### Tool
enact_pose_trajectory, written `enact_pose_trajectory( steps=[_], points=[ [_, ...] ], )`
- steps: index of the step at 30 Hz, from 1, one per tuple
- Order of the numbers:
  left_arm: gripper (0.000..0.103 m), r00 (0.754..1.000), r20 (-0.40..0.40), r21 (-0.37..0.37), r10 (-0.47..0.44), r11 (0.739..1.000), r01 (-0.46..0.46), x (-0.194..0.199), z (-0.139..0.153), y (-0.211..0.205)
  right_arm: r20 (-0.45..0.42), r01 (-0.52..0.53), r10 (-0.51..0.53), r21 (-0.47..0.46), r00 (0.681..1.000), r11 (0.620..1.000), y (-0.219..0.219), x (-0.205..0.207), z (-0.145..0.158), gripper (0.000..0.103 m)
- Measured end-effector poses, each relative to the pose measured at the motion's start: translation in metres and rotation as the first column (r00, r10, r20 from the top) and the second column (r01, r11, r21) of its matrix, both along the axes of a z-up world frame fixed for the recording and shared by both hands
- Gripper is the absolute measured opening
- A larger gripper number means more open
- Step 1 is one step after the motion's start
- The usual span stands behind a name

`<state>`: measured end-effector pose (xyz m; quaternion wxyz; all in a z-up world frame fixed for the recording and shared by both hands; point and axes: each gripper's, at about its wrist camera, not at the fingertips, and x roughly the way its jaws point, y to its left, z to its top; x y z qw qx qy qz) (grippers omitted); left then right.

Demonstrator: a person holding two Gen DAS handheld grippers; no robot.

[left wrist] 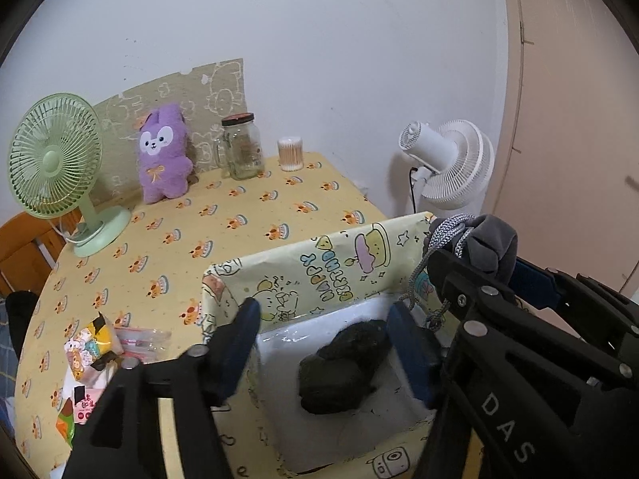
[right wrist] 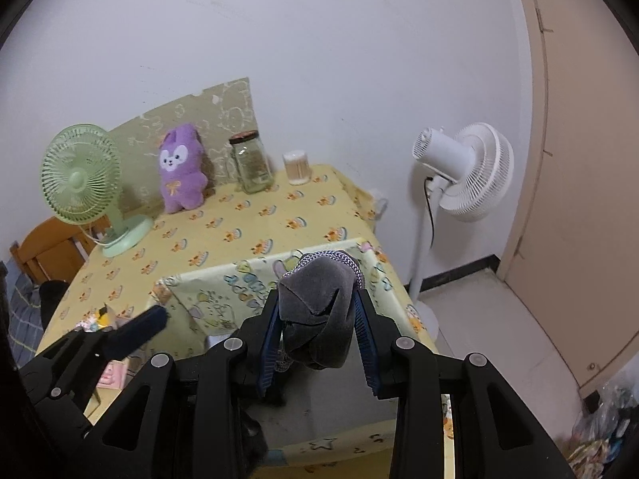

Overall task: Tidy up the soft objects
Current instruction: 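Lower both items into the box and open both tools, then move both tools back over the remaining item pile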

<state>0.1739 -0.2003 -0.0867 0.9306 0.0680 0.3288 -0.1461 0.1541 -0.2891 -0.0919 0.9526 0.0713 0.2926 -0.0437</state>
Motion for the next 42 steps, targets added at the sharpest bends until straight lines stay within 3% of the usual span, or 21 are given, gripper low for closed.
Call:
enact_pose_trajectory(
  steps=[3, 4, 6, 9, 15, 27, 42],
  points=[
    [0.081, 1.0, -0.009, 0.001, -0.003, 1.0, 0.003, 0.001, -0.001, -0.001, -0.012, -0.005, 0.005, 0.015, 1.0, 1.0, -0.002, 0.001, -0.002, 0.043],
    [0.082, 1.0, -0.013, -0.001, -0.003, 1.0, 0.003, 0.001, -0.001, 0.0, -0.017, -0.003, 0.004, 0.016, 1.0, 1.0, -0.002, 0.002, -0.003, 0.049],
    [0.086, 1.0, -0.02, -0.013, -0.004, 1.0, 0.004, 0.001, 0.0, 0.002, -0.014, 0.006, -0.006, 0.024, 1.0, 1.0, -0.002, 0.001, -0.001, 0.075],
    [0.091, 1.0, -0.013, -0.025, -0.006, 1.0, 0.005, -0.003, 0.004, 0.006, 0.005, 0.004, -0.004, 0.028, 1.0, 1.0, -0.001, -0.004, 0.003, 0.081],
    [0.097, 1.0, 0.022, -0.033, 0.003, 0.999, -0.002, -0.016, 0.016, 0.017, 0.032, -0.001, 0.001, 0.025, 0.999, 1.0, 0.01, -0.016, 0.013, 0.088],
    [0.102, 0.996, 0.084, -0.068, 0.033, 0.997, -0.028, -0.05, 0.036, 0.055, 0.076, -0.029, 0.03, -0.009, 0.997, 1.0, 0.048, -0.05, 0.035, 0.091],
    [0.103, 0.986, 0.158, -0.089, 0.061, 0.995, -0.047, -0.097, 0.056, 0.097, 0.156, -0.043, 0.054, -0.073, 0.986, 0.996, 0.096, -0.093, 0.056, 0.103]
  ],
)
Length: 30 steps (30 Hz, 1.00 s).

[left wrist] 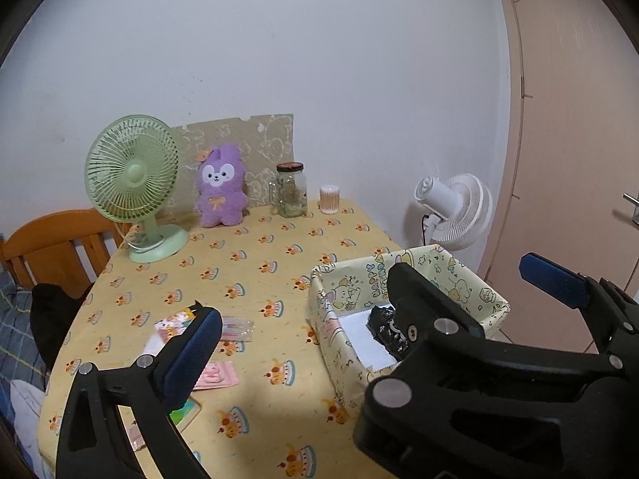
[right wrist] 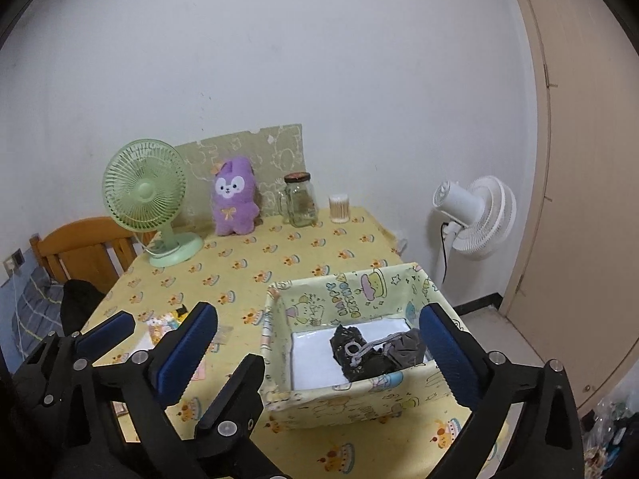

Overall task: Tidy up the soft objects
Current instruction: 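Move both tools back over the remaining item pile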

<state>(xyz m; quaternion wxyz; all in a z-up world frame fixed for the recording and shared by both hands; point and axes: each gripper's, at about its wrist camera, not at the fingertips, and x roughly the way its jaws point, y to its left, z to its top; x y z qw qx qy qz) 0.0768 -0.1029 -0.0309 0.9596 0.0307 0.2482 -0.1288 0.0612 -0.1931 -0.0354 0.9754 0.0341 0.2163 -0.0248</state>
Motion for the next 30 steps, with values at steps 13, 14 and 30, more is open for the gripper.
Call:
enact_pose_trajectory(
  steps=[13, 14, 30],
  points=[
    [0.103, 0.998, 0.022, 0.015, 0.051, 0.999, -0.051, -0.024, -0.001, 0.033, 0.004, -0.041, 0.041, -0.008, 0.999, 0.999, 0.034, -0.017, -0.002, 0.103],
    [0.103, 0.998, 0.023, 0.018, 0.059, 0.998, -0.059, -0.025, -0.002, 0.036, 0.005, -0.047, 0.047, -0.005, 0.999, 0.999, 0.038, -0.018, -0.004, 0.103],
    [0.103, 0.991, 0.023, 0.033, 0.13, 0.991, -0.131, -0.04, -0.037, 0.087, -0.002, -0.149, 0.149, -0.021, 0.989, 0.989, 0.094, -0.018, -0.038, 0.103]
  ],
)
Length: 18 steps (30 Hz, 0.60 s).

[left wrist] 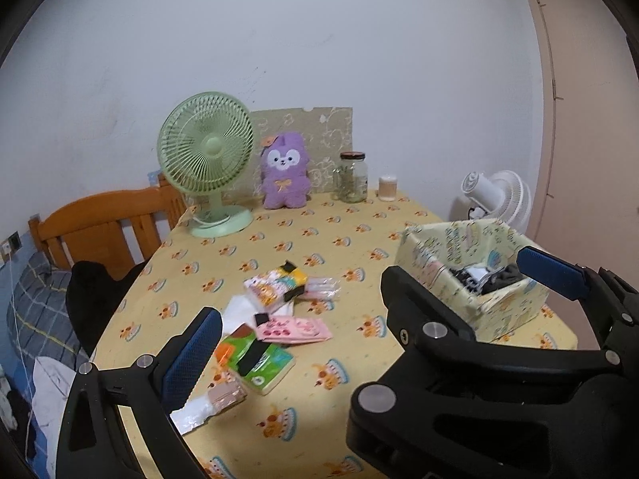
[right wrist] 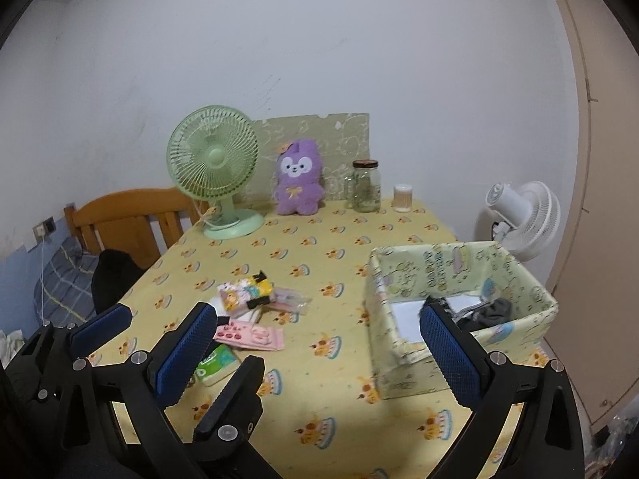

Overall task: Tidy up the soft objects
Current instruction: 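Move both tools back over the remaining item pile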

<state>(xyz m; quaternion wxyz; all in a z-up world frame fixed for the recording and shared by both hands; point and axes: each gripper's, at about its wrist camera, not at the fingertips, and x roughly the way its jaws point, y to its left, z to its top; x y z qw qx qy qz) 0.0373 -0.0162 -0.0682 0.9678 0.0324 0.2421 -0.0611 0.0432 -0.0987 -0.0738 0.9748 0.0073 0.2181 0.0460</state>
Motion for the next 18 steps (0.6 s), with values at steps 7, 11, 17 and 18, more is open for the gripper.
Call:
enact_pose_trajectory(
  steps=[7, 11, 17, 18],
  points=[
    [0.103, 0.998, -0.021, 0.022, 0.053, 0.998, -0.052, 0.003, -0.024, 0.026, -0.032, -0.042, 0.042, 0.013, 0.999, 0.999, 0.024, 0.01, -0.026, 0.103],
    [0.103, 0.997, -0.033, 0.033, 0.074, 0.997, -0.072, 0.006, -0.034, 0.04, -0.046, -0.066, 0.067, 0.03, 0.997, 0.997, 0.038, 0.016, -0.039, 0.103],
    [0.103, 0.991, -0.088, 0.034, 0.102, 0.994, -0.1, 0.017, -0.053, 0.059, -0.097, -0.093, 0.094, 0.019, 0.991, 0.996, 0.059, 0.031, -0.058, 0.103],
    [0.103, 0.99, -0.094, 0.036, 0.109, 0.994, -0.106, 0.019, -0.056, 0.062, -0.103, -0.097, 0.097, 0.014, 0.99, 0.995, 0.063, 0.033, -0.062, 0.103]
  ],
)
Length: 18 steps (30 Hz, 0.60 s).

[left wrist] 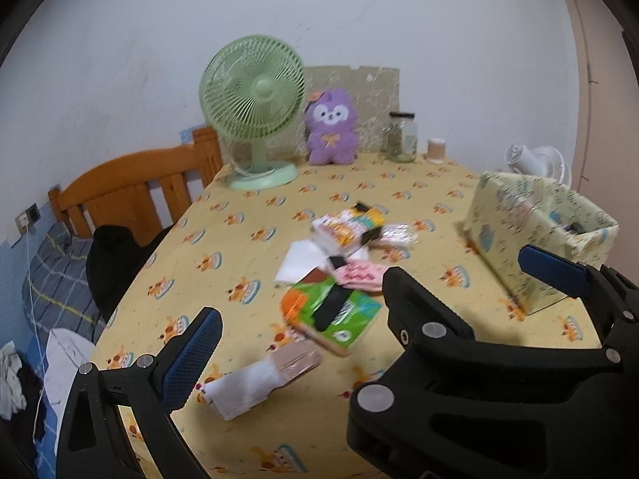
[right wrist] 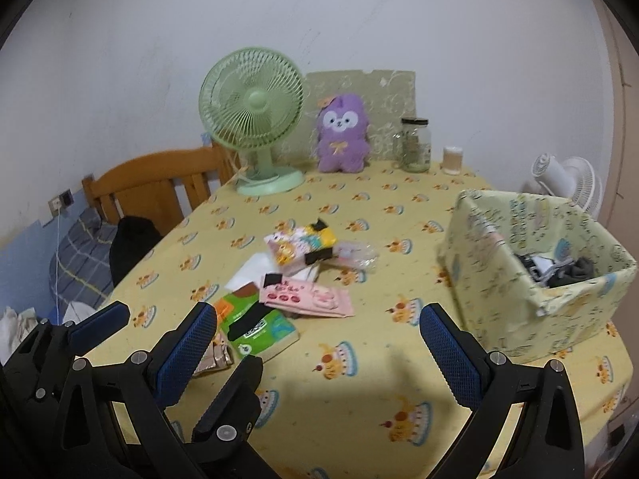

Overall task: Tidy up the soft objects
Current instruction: 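Move both tools back over the remaining item pile, then grasp the white cloth roll with the left tool while the right grasps the green tissue pack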

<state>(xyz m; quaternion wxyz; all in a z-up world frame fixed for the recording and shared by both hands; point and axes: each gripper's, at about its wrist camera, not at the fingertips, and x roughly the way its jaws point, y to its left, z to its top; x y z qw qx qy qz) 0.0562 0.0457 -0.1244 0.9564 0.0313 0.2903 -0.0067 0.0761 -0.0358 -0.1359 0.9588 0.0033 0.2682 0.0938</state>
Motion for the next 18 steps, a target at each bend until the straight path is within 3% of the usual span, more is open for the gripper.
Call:
enact_pose_trajectory(
  steps=[18],
  points=[
    [0.103, 0.987, -0.139, -0.01, 0.079, 0.997, -0.082, 0.033, -0.049, 0.034, -0.131, -0.068, 0.058, -0.071, 0.99, 0.995, 0.041, 0.046, -0.049, 0.102]
  ],
)
